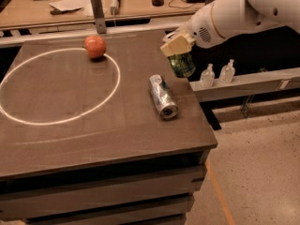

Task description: Place green can upright

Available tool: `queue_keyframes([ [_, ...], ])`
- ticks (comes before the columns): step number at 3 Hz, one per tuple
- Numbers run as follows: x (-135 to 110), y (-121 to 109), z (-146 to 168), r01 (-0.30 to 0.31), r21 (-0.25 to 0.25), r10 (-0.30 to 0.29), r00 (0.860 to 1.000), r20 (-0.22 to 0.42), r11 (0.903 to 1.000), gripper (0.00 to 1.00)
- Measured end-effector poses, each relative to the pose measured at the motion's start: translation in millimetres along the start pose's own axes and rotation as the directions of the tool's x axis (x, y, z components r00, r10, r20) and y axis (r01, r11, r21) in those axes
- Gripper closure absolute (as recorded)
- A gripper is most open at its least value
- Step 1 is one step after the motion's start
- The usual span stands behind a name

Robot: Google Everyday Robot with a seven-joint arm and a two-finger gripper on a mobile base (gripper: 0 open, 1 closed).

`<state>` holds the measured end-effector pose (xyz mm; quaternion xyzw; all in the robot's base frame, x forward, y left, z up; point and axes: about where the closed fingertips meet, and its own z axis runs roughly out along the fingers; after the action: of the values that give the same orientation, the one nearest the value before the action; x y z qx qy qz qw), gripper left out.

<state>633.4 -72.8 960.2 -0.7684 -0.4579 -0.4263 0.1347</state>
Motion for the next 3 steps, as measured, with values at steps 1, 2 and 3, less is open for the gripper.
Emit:
queue_keyframes([
  [1,-0.1,0.0,0.0,0.000,0.000,0.000,1.000,0.000,1.0000,1.00],
  [2,-1.9,1.2,-3.4,-0.010,0.007,0.010,1.000,-0.016,0.9999,1.00],
  [3,8.1,-2.1,-4.4,-0.017,0.054,0.022,0.995,-0.096,0.9984,1.00],
])
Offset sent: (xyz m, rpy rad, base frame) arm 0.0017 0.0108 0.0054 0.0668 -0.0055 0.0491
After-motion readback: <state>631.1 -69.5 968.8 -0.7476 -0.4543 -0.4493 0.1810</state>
